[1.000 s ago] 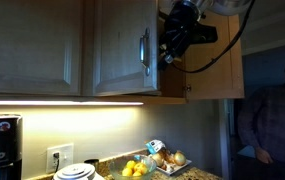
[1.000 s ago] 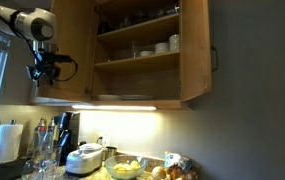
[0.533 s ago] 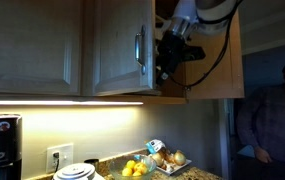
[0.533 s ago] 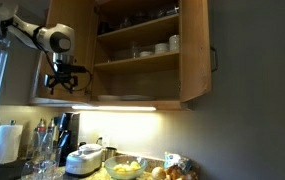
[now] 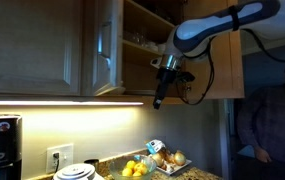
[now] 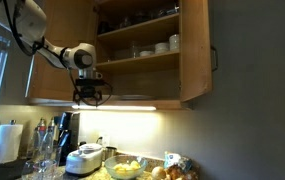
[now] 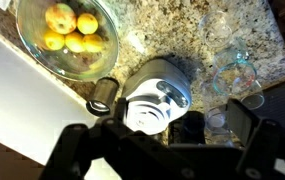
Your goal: Open the doors of the upper cabinet on the right
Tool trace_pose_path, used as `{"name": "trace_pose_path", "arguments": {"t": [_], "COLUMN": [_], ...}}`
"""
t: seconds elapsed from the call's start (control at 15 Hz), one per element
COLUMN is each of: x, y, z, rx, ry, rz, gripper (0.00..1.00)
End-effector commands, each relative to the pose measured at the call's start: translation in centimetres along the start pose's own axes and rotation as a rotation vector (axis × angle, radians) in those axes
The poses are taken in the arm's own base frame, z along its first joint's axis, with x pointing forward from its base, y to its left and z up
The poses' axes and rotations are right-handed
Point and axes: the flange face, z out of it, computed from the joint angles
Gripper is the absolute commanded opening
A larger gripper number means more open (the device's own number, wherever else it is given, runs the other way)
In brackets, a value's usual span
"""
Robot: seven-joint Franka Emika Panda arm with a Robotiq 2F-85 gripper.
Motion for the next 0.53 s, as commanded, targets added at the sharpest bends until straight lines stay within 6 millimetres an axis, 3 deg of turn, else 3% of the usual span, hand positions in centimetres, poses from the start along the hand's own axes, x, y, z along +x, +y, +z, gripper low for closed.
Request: {"name": "trace_pose_path", "arguments": {"t": [0.0,0.27,0.33,0.47], "x": [-0.5,-0.9,-0.6,-0.6], "y": [0.7,0.8,0.6,0.7], "z": [1.7,4.0,3.8,4.6], "rx": [-0.055,-0.08,-0.058,-0.062], "ry": [-0.093,-0.195,-0.151,-0.174], "rz": [0.168,0.355,0.272,0.321], "gripper": [1.0,1.0,1.0,1.0]}}
